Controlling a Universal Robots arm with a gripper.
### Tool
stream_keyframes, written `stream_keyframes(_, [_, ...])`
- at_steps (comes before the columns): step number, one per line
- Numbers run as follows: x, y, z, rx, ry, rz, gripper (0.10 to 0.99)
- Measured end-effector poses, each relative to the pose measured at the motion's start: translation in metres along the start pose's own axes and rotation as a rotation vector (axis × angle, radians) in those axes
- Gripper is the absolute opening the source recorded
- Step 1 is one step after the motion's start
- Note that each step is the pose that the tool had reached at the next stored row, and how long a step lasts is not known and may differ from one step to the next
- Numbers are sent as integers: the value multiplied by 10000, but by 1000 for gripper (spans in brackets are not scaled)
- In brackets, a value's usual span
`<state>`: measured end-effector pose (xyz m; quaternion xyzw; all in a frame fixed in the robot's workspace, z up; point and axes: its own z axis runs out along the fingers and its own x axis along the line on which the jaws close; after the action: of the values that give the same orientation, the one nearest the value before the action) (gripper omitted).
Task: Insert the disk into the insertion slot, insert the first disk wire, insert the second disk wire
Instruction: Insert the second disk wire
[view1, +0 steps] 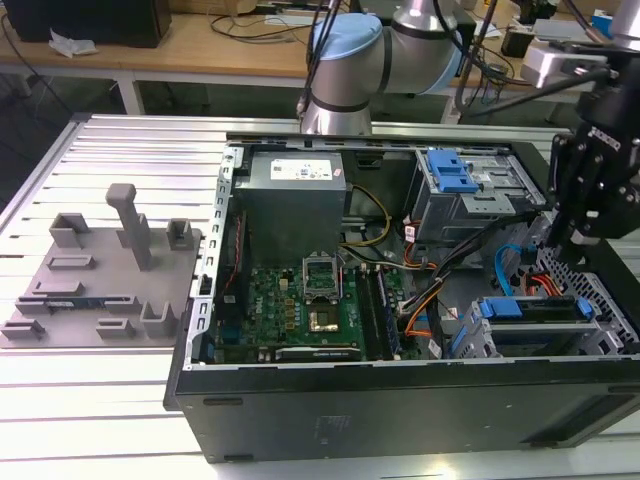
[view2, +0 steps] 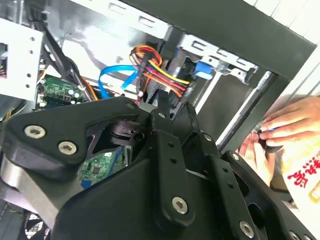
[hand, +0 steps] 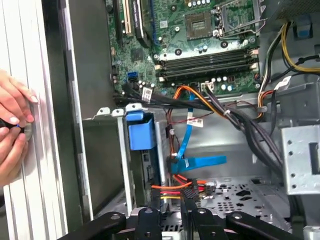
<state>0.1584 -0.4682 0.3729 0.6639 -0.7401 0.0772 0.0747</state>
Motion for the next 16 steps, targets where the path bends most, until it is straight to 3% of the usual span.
stream_keyframes(5, [-106, 102, -24, -29, 335, -13, 302])
stream_keyframes(7, [-146, 154, -35, -38, 607, -34, 302])
stream_keyframes(10, [-175, 199, -35, -17, 839, -54, 302])
stream_keyframes(13, [-185, 235, -16, 3, 993, -67, 302])
stream_keyframes(16, [-184, 235, -3, 20, 1000, -107, 302])
